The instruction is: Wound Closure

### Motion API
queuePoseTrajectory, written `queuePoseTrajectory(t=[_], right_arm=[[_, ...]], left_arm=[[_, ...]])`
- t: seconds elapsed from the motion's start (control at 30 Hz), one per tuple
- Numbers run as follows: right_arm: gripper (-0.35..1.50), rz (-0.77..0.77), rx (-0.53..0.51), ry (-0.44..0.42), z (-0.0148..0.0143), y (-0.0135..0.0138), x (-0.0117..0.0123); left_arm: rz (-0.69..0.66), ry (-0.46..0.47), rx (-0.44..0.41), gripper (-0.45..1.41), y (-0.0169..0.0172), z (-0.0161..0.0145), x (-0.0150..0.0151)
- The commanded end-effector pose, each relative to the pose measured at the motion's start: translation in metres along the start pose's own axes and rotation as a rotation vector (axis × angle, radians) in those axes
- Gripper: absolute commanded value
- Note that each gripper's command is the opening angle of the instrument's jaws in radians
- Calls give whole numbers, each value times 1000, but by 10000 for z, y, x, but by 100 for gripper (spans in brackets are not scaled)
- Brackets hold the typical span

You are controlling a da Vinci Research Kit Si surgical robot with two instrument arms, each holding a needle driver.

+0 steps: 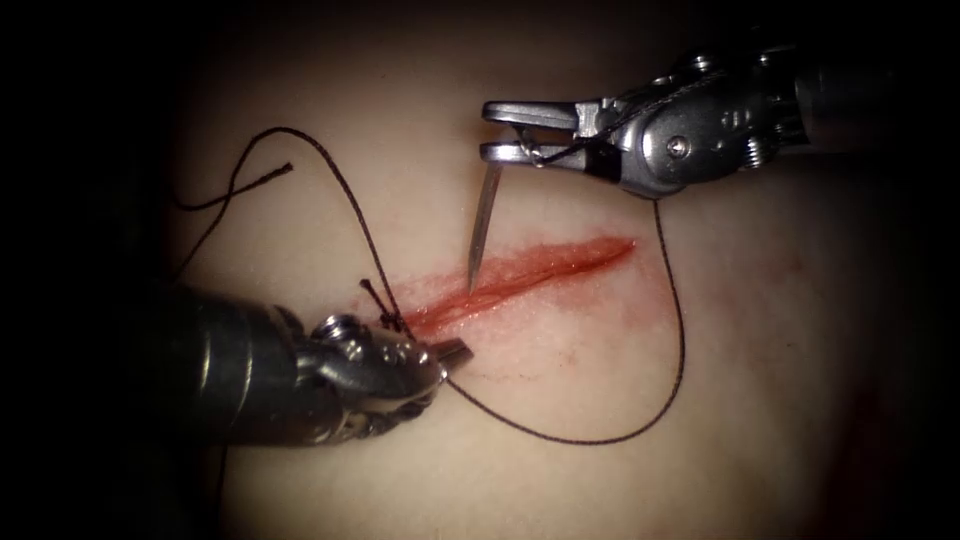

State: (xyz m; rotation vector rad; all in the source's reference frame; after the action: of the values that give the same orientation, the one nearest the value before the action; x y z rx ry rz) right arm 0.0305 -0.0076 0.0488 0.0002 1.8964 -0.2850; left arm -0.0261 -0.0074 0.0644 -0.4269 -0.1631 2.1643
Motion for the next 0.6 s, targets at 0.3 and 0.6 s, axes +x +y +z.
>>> queuePoseTrajectory(t=[0.3,0.6], right_arm=[[-35,-14,97,-31,20,7,-20],[-35,-84,129,-46,26,7,-34]], left_arm=[[-17,5,15,-38,1,10,-3],[-25,10,32,-42,1,11,-6]])
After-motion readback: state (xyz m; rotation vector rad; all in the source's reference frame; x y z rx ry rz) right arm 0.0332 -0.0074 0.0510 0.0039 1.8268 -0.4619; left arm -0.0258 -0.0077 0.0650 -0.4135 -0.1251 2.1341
